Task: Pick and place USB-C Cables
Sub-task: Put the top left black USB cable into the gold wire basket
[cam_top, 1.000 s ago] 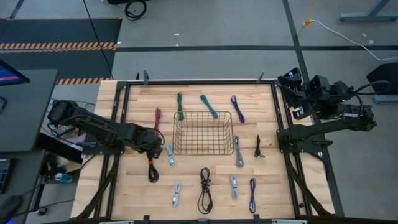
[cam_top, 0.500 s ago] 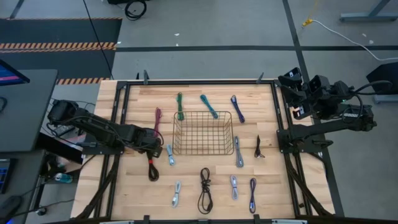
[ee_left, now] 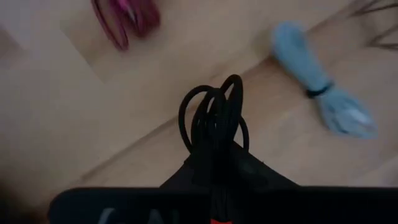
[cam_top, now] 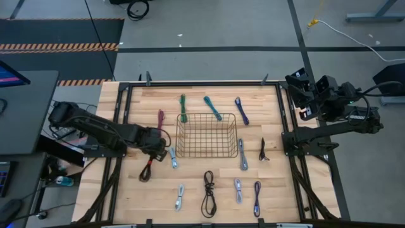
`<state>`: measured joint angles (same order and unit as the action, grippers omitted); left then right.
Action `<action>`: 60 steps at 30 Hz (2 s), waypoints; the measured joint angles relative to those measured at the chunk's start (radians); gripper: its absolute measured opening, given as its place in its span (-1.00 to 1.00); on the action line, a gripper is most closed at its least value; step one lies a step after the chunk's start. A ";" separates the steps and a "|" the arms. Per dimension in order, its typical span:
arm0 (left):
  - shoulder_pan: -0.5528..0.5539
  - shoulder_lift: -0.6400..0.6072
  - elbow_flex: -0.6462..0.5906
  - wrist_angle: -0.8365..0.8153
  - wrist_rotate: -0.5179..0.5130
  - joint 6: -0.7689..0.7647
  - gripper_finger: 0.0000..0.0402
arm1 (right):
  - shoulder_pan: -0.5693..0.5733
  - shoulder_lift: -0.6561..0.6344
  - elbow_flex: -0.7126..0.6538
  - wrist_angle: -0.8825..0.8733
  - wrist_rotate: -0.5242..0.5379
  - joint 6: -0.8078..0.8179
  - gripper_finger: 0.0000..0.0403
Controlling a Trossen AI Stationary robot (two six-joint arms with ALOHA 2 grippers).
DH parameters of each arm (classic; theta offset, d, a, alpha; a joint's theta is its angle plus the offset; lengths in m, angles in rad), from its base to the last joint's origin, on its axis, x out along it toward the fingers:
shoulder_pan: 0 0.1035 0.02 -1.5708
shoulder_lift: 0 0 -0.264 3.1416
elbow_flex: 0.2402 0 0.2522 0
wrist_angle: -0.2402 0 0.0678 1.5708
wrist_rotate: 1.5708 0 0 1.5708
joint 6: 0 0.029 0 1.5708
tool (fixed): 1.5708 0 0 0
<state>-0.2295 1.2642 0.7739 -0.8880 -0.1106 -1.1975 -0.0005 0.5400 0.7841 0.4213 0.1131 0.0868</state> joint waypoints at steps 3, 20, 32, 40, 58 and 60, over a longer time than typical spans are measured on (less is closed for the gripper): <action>0.000 -0.002 0.188 -0.180 -0.120 0.055 -0.90 | 0.000 0.000 0.000 0.000 0.000 0.000 -0.11; 0.088 0.187 1.082 -0.214 -0.354 0.971 -0.90 | 0.000 0.000 0.000 -0.004 0.001 0.000 -0.11; 0.195 0.583 1.111 -0.204 0.036 1.270 -0.90 | 0.000 0.000 0.000 -0.008 -0.005 0.047 -0.12; 0.205 0.702 1.111 -0.119 0.078 1.345 -0.90 | 0.000 0.000 0.000 -0.035 -0.006 0.050 -0.12; 0.205 0.713 1.111 -0.091 0.117 1.321 -0.82 | 0.000 0.000 0.000 -0.035 -0.006 0.050 -0.12; 0.205 0.713 1.111 -0.091 0.116 1.318 -0.74 | 0.000 0.000 0.000 -0.035 -0.006 0.050 -0.12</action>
<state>-0.0242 1.9774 1.8851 -0.9792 0.0051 0.1206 -0.0002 0.5404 0.7841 0.3866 0.1067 0.1368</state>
